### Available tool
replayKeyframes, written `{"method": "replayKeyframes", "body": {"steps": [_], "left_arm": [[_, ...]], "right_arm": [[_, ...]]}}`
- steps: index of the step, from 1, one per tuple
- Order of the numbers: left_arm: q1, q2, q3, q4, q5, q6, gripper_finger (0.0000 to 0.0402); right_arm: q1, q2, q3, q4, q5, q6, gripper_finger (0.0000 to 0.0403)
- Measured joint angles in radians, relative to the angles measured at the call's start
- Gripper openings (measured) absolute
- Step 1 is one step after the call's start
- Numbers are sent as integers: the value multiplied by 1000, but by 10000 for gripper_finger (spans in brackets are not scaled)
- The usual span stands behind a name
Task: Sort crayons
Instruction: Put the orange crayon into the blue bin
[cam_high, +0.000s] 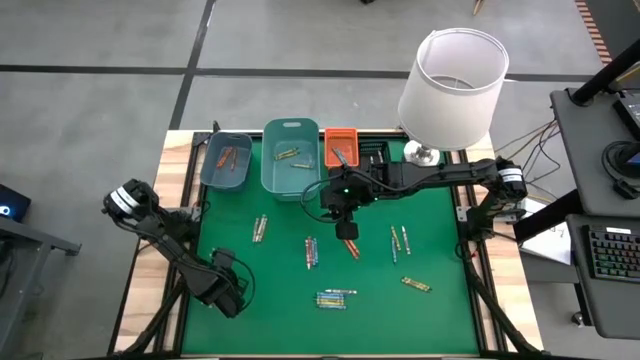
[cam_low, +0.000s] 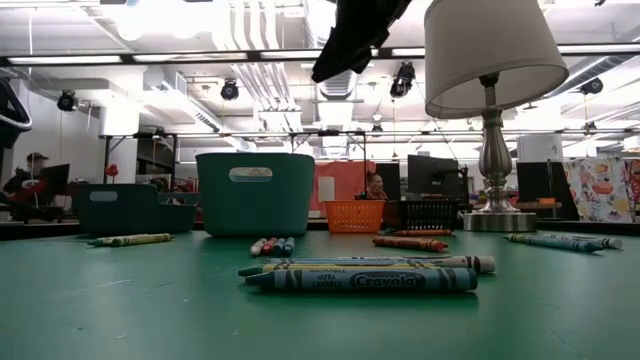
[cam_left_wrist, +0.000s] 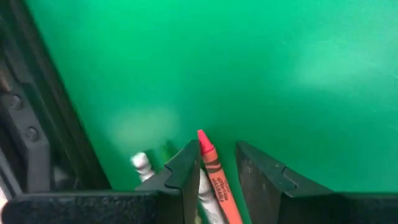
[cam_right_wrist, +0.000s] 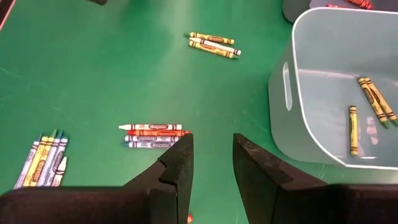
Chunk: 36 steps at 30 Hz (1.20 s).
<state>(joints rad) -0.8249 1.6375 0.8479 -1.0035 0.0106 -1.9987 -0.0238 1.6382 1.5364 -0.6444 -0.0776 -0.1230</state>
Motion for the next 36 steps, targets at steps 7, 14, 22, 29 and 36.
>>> {"method": "replayKeyframes", "body": {"steps": [7, 14, 22, 29, 36], "left_arm": [[0, 0, 9, 25, -2, 0, 89], [-2, 1, 8, 56, -27, -2, 89], [-6, 1, 8, 93, -51, -3, 79], [-7, 0, 4, 104, -56, -3, 46], [-12, -2, 0, 101, -61, -2, 5]], "right_arm": [[0, 0, 0, 0, 0, -5, 100], [0, 0, 0, 0, 0, -7, 100], [0, 0, -4, 0, 0, -7, 100], [0, 0, -9, 0, 0, -8, 100], [0, 0, -12, 0, 0, -20, 100]]}}
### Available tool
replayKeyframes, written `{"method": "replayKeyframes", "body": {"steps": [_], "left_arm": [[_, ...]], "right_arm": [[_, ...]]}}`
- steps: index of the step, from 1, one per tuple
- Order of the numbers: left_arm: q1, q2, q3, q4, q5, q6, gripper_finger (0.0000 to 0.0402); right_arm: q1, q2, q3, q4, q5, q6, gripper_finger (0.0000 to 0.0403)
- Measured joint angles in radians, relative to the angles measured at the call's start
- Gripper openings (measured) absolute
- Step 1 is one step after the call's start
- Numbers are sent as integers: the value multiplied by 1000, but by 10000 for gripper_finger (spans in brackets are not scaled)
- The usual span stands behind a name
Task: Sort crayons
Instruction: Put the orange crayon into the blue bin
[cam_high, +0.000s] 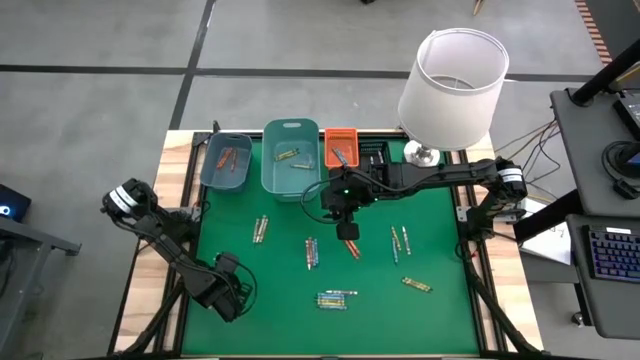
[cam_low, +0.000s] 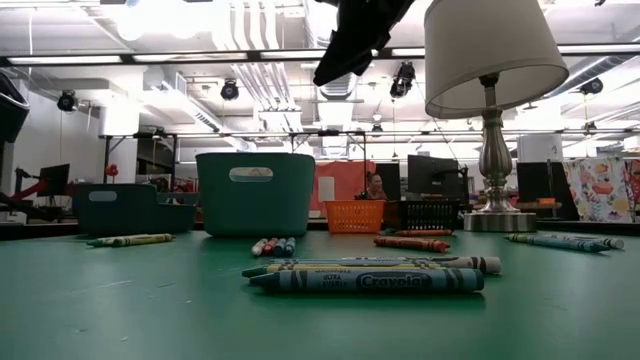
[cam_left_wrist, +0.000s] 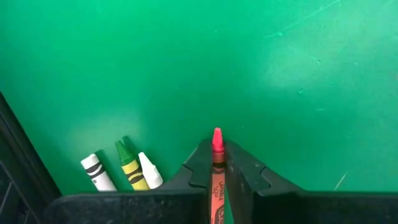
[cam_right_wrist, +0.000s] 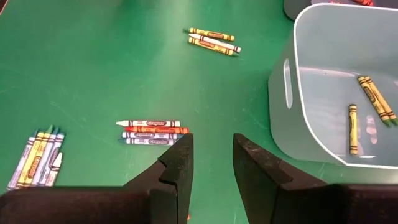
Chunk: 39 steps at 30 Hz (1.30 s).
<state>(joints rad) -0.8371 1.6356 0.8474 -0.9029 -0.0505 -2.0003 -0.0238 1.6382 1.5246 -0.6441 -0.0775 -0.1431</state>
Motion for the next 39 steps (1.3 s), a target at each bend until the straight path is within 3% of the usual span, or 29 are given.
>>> {"method": "replayKeyframes", "body": {"steps": [11, 21, 26, 29, 39], "left_arm": [[-1, -25, 59, -66, -36, 75, 1], [62, -143, 143, -81, -382, 263, 0], [132, -239, 169, -72, -644, 454, 0], [188, -304, 172, -60, -751, 585, 0], [434, -509, 172, -50, -819, 984, 0]], "right_arm": [[0, 0, -2, -8, 0, -53, 100], [0, 0, -3, -37, -1, -80, 100], [0, 0, -9, -34, -8, -84, 100], [0, 0, -28, -32, -9, -84, 100], [0, -3, -96, -22, -9, -28, 100]]}}
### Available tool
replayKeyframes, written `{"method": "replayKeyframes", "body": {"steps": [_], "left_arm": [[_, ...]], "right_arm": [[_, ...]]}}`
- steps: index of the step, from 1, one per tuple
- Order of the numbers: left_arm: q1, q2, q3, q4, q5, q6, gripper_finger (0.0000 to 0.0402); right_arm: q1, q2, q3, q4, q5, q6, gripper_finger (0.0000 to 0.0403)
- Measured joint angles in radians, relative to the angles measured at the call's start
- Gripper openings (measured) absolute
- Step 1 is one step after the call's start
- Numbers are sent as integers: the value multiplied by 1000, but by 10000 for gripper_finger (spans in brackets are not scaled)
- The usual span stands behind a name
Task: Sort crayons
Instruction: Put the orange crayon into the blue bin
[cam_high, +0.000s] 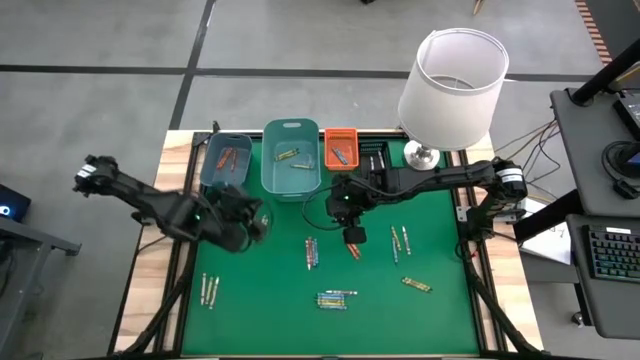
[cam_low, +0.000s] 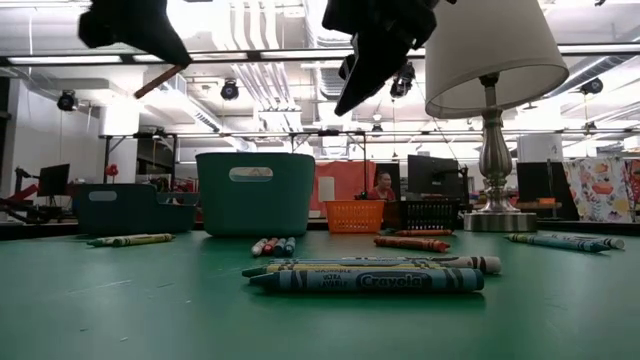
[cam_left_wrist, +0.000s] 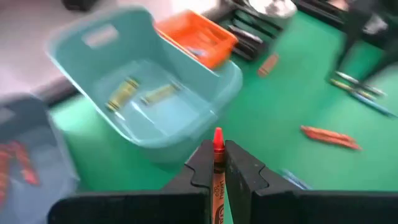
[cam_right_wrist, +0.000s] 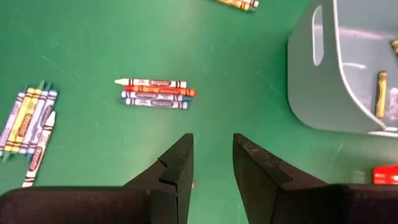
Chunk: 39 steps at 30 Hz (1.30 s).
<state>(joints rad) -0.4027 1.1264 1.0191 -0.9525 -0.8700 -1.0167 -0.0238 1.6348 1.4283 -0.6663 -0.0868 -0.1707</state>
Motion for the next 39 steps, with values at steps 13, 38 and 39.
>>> {"method": "replayKeyframes", "body": {"steps": [13, 38, 39], "left_arm": [[406, -84, -7, -137, -55, 268, 0], [1043, 176, -27, -107, -61, 753, 0], [1051, 191, -27, -105, -61, 772, 0]], "right_arm": [[6, 0, -101, 165, 0, -20, 100], [6, 0, -101, 234, 0, 0, 100], [6, 0, -101, 234, 1, 4, 100]]}}
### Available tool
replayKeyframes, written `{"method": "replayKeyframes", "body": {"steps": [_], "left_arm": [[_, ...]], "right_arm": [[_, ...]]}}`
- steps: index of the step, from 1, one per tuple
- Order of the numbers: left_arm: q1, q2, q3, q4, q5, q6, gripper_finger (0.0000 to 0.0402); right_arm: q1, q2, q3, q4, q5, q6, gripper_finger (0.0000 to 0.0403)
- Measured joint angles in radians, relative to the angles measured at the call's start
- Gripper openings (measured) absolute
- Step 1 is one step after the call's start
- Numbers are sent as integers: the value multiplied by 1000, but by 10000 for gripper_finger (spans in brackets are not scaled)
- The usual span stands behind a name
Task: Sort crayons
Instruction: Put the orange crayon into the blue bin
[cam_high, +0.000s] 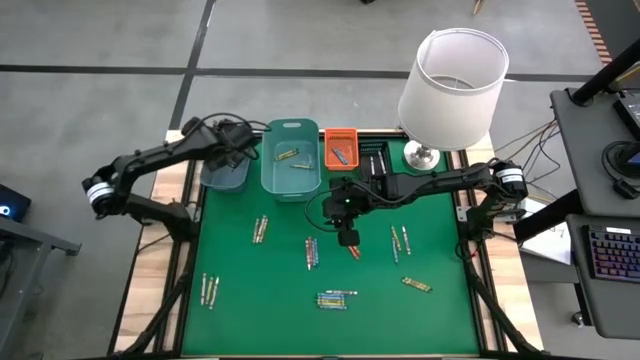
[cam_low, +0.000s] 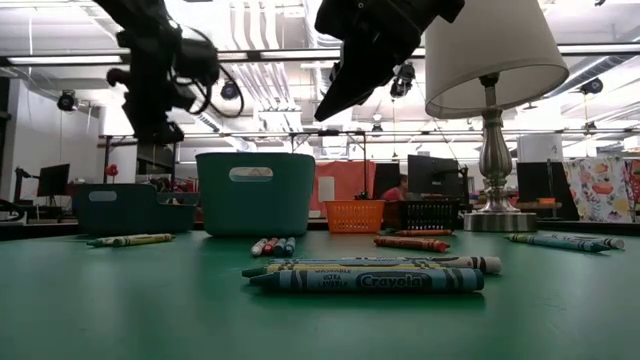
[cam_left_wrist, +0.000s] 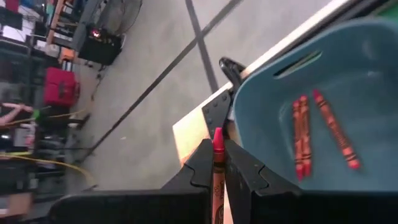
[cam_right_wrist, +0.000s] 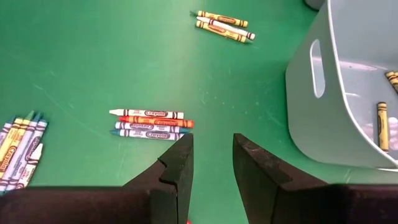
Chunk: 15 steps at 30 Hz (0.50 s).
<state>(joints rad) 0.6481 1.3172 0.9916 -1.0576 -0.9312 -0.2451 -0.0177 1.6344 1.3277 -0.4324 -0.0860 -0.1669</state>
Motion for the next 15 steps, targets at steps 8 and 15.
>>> {"method": "replayKeyframes", "body": {"steps": [8, 15], "left_arm": [[34, 116, 0, 11, -2, 76, 0], [37, 194, 0, 22, -2, 76, 12]], "right_arm": [[0, 0, -2, 5, 0, 11, 100], [0, 0, -2, 12, 0, 11, 100]]}}
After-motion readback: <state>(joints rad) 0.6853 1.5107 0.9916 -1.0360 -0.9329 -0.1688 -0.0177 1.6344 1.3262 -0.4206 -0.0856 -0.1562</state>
